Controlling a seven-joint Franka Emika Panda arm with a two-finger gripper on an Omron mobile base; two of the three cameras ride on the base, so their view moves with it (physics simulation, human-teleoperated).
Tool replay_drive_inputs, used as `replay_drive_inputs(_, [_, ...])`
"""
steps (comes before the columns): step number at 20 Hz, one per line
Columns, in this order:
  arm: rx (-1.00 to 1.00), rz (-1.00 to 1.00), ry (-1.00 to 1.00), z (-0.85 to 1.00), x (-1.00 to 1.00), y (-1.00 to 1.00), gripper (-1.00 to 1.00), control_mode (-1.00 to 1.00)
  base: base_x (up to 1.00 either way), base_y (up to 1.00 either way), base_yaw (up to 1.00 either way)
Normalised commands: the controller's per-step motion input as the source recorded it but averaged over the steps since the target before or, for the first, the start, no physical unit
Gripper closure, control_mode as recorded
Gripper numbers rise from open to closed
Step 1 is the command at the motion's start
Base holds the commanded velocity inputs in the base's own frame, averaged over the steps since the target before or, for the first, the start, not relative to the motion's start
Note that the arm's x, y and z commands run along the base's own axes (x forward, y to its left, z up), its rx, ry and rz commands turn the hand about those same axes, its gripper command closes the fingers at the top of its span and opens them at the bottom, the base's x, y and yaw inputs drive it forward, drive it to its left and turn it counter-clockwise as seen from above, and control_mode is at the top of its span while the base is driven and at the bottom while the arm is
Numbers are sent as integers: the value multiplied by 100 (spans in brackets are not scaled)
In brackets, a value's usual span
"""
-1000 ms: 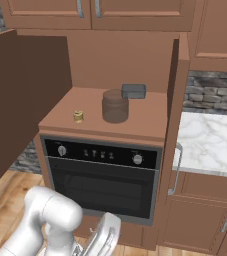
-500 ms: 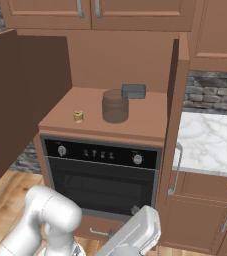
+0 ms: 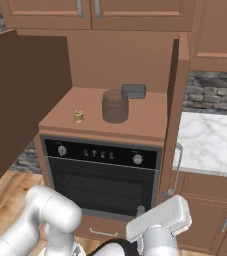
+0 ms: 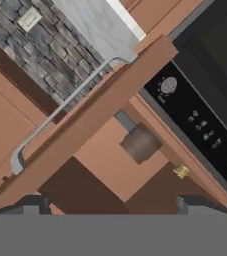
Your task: Pick the candle and jar from the dining table and place them in the open cabinet. Close the cabinet after placing the objects.
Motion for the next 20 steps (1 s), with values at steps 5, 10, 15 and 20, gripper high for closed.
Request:
replay_drive_inputs(5, [0,0,-12,-19,22,-99,-100,-100,0,0,0])
replay_drive_inputs(10, [0,0,-7,-5,4,-98,-100,-100,0,0,0])
replay_drive_inputs(15, [-1,0,3,-3,48,-65,-100,-100,0,0,0])
replay_drive_inputs(20, [-1,2,5,-11,74,-38,-100,-100,0,0,0])
